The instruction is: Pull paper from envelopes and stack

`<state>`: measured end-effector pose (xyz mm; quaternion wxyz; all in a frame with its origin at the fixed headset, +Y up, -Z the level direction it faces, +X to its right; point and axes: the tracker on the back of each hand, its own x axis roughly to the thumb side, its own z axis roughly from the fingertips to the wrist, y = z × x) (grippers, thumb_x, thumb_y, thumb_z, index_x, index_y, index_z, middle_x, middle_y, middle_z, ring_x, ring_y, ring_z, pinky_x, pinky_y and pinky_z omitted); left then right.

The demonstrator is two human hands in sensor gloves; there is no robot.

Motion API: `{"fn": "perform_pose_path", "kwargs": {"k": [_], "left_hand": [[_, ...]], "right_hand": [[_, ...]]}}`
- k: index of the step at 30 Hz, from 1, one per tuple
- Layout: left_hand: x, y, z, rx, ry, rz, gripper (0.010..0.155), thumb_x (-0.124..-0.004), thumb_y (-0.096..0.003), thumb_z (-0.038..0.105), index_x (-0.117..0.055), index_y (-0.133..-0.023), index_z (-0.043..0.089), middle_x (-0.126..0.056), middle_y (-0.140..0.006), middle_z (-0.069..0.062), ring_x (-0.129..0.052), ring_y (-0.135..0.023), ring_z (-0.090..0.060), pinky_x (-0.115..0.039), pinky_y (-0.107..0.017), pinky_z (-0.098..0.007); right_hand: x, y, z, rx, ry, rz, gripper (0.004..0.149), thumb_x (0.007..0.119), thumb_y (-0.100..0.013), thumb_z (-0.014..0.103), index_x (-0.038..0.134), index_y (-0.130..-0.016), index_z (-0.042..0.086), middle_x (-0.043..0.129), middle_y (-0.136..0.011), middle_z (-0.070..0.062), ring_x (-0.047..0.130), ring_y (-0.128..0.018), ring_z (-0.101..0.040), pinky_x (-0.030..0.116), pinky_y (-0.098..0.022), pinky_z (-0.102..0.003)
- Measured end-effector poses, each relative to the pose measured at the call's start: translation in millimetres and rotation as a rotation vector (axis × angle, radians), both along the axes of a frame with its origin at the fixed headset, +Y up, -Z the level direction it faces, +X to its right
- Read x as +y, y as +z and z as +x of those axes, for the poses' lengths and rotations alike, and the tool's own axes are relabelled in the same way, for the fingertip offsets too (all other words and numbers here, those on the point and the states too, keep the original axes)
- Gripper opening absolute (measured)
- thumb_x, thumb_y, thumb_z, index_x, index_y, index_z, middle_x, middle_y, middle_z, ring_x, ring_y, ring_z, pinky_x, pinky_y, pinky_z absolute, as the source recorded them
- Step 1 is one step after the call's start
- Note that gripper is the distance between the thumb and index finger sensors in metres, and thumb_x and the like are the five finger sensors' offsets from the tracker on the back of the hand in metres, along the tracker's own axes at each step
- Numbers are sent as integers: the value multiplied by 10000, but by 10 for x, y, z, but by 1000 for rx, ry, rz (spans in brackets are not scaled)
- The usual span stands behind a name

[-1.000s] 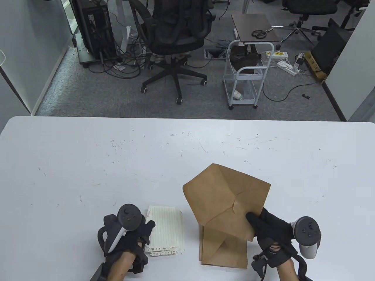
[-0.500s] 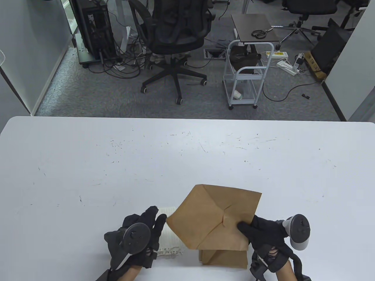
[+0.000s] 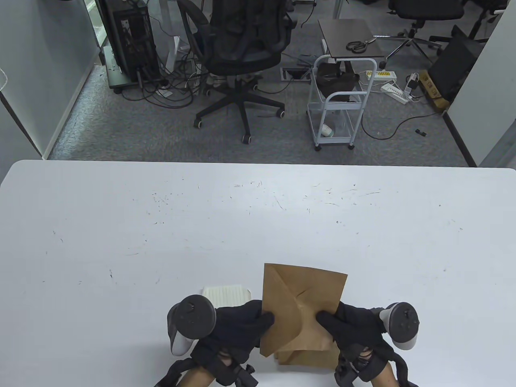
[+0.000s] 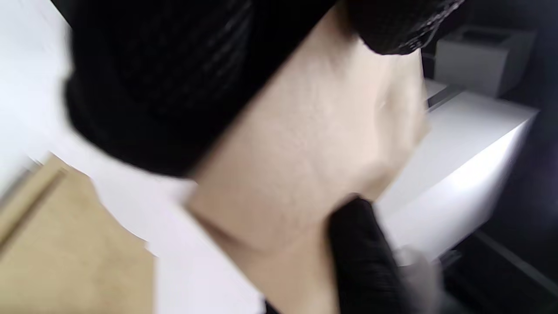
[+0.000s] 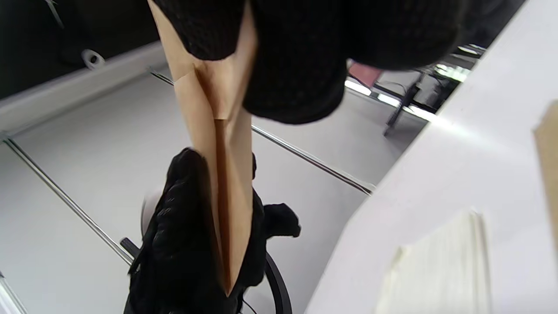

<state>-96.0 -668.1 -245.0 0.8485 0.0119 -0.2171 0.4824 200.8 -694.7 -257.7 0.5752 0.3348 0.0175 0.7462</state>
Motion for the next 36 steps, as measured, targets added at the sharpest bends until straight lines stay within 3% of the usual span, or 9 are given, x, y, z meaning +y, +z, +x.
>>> {"fn": "perform_pose_path", "kwargs": {"k": [2,4,6,11,13,17,21,28,36], "left_hand": [[-6,-31,84,93,-144,-3,494,-796,-393,422,-994,-537,-8,-1118,-201,-110,-1010,136,-141,-924,-228,-377],[-55,-68,215,130,-312,-31,488,-794,-395,416,-998,-515,-11,-1114,-170,-104,-1001,166,-128,-927,-191,-365],[-173,-153,412,127,-503,-81,489,-791,-395,422,-1001,-507,-5,-1114,-161,-99,-1000,169,-126,-928,-187,-361],[-518,-307,761,143,-764,-187,515,-781,-398,456,-1016,-458,2,-1104,-113,-98,-999,181,-130,-927,-176,-362],[-649,-372,851,176,-877,-231,525,-780,-394,474,-1020,-449,11,-1104,-104,-90,-998,185,-126,-929,-170,-353],[-810,-468,949,152,-941,-315,519,-790,-396,471,-1019,-446,7,-1103,-103,-91,-998,187,-127,-926,-160,-352],[-851,-466,1037,190,-1033,-275,511,-803,-385,481,-1015,-413,18,-1106,-96,-89,-1003,191,-130,-929,-158,-352],[-843,-404,1223,222,-1225,-125,487,-826,-364,490,-1026,-372,46,-1105,-68,-69,-1008,196,-129,-936,-165,-343],[-799,-402,1221,308,-1309,-80,545,-853,-317,574,-1052,-322,66,-1120,-30,-56,-1021,207,-148,-941,-173,-342]], "right_hand": [[-4,-14,74,-84,95,-69,448,762,-479,346,848,-707,-29,989,-453,-243,1004,-137,-157,877,-119,-382],[-12,-13,176,-221,170,-134,458,761,-484,374,893,-644,-35,999,-388,-249,995,-93,-156,876,-92,-388],[-46,-36,235,-200,411,-258,447,757,-493,370,914,-609,-32,1002,-361,-253,993,-75,-160,874,-84,-394],[-212,-132,207,-358,681,-253,423,777,-472,372,936,-559,-10,1016,-297,-199,975,-18,-97,880,-44,-344],[-335,-188,186,-366,745,-290,420,781,-468,367,931,-559,-14,1015,-293,-195,970,-14,-90,879,-43,-342],[-562,-298,161,-330,836,-375,423,773,-469,369,925,-561,-14,1013,-293,-193,966,-12,-89,879,-46,-345],[-656,-339,135,-353,936,-409,425,779,-466,374,928,-552,-15,1005,-275,-194,959,-4,-92,877,-48,-353],[-589,-305,-85,-464,1229,-273,418,791,-449,407,936,-535,24,1012,-254,-144,954,5,-65,888,-68,-339],[-578,-290,-90,-548,1345,-271,449,849,-396,473,907,-566,62,1012,-297,-99,952,-33,-45,894,-111,-328]]}}
